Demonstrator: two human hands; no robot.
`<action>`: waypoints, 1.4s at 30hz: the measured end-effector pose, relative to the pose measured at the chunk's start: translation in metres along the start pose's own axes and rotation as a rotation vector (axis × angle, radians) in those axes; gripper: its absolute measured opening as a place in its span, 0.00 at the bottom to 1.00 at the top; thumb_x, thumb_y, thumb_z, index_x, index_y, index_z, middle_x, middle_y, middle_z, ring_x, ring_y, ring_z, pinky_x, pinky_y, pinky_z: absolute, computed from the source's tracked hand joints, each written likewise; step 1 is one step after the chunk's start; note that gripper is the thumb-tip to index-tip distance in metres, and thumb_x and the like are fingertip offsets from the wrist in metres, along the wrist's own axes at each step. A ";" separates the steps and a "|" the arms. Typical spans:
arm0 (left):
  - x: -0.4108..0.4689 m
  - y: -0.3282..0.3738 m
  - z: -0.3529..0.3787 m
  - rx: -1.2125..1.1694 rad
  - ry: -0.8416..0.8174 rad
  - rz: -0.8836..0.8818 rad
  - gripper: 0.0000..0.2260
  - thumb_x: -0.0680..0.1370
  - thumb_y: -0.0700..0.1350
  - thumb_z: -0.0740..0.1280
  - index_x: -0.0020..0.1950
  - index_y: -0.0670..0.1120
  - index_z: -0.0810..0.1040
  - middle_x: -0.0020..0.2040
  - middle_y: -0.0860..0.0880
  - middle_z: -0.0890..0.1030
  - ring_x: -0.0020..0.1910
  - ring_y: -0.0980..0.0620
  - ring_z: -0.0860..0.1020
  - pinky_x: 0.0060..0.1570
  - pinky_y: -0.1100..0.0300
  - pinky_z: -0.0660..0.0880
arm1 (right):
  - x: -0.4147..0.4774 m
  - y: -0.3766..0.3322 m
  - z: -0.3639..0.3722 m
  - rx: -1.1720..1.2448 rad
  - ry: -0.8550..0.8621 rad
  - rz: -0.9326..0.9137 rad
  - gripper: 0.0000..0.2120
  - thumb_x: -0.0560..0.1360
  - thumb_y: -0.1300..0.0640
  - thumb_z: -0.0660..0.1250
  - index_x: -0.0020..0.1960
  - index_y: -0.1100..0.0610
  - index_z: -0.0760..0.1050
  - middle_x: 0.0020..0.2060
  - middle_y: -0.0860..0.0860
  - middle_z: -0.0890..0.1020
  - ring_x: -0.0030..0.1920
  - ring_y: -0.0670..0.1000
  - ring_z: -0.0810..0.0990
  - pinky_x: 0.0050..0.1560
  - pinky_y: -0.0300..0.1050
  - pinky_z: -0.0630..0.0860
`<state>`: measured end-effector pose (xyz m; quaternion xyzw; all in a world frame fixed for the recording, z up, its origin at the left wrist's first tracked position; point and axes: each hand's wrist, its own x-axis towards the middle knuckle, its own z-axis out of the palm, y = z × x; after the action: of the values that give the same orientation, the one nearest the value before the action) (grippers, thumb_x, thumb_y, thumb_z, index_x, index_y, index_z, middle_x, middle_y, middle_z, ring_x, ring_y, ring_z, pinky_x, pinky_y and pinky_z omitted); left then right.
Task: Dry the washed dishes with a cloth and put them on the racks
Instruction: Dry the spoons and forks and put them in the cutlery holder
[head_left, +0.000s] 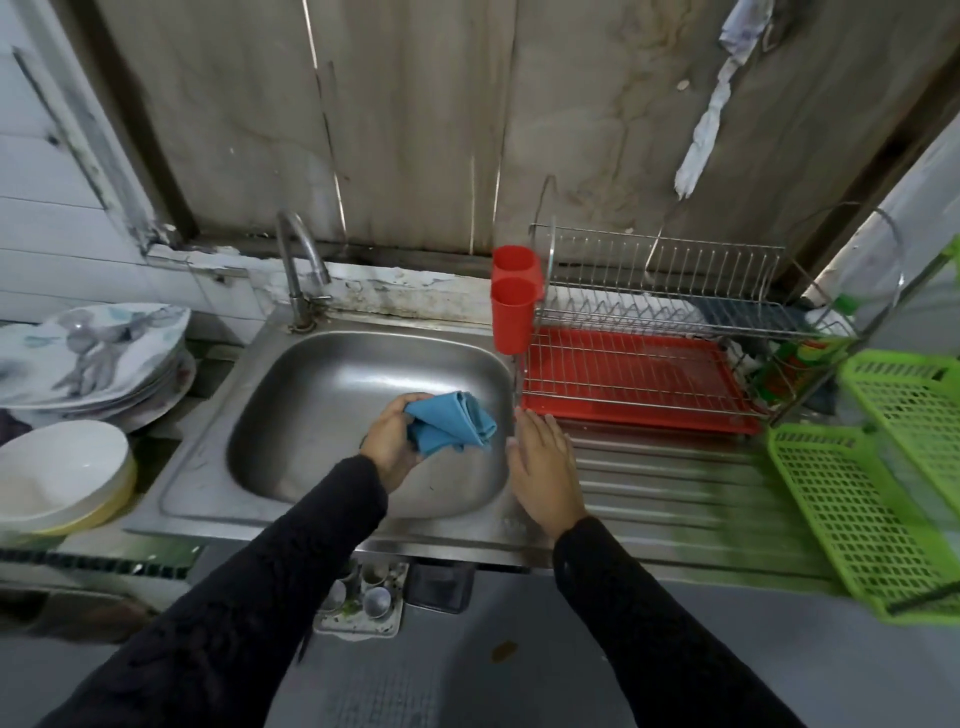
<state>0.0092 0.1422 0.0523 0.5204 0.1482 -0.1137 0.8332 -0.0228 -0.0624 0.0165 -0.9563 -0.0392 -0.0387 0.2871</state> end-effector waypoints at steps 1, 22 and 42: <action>-0.002 0.007 -0.010 0.007 0.002 0.006 0.13 0.82 0.34 0.51 0.49 0.44 0.74 0.49 0.40 0.76 0.45 0.45 0.77 0.33 0.57 0.80 | 0.002 -0.013 0.006 0.017 -0.003 -0.032 0.26 0.85 0.51 0.56 0.81 0.52 0.56 0.80 0.49 0.60 0.81 0.51 0.51 0.81 0.54 0.46; 0.015 0.051 -0.099 0.497 -0.125 -0.403 0.10 0.84 0.38 0.53 0.50 0.42 0.74 0.42 0.44 0.78 0.37 0.50 0.80 0.39 0.57 0.80 | 0.054 -0.108 0.061 0.294 0.009 -0.118 0.04 0.79 0.60 0.64 0.51 0.54 0.76 0.41 0.48 0.79 0.42 0.49 0.78 0.43 0.48 0.76; 0.064 0.042 -0.081 0.151 0.120 -0.235 0.19 0.77 0.36 0.69 0.66 0.34 0.72 0.48 0.40 0.81 0.42 0.45 0.81 0.36 0.55 0.82 | 0.083 -0.103 0.058 0.152 -0.131 -0.209 0.17 0.78 0.61 0.62 0.64 0.55 0.80 0.58 0.52 0.84 0.55 0.51 0.81 0.54 0.40 0.75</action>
<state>0.0727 0.2315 0.0302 0.5664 0.2485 -0.1898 0.7625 0.0523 0.0594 0.0324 -0.9231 -0.1600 -0.0031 0.3498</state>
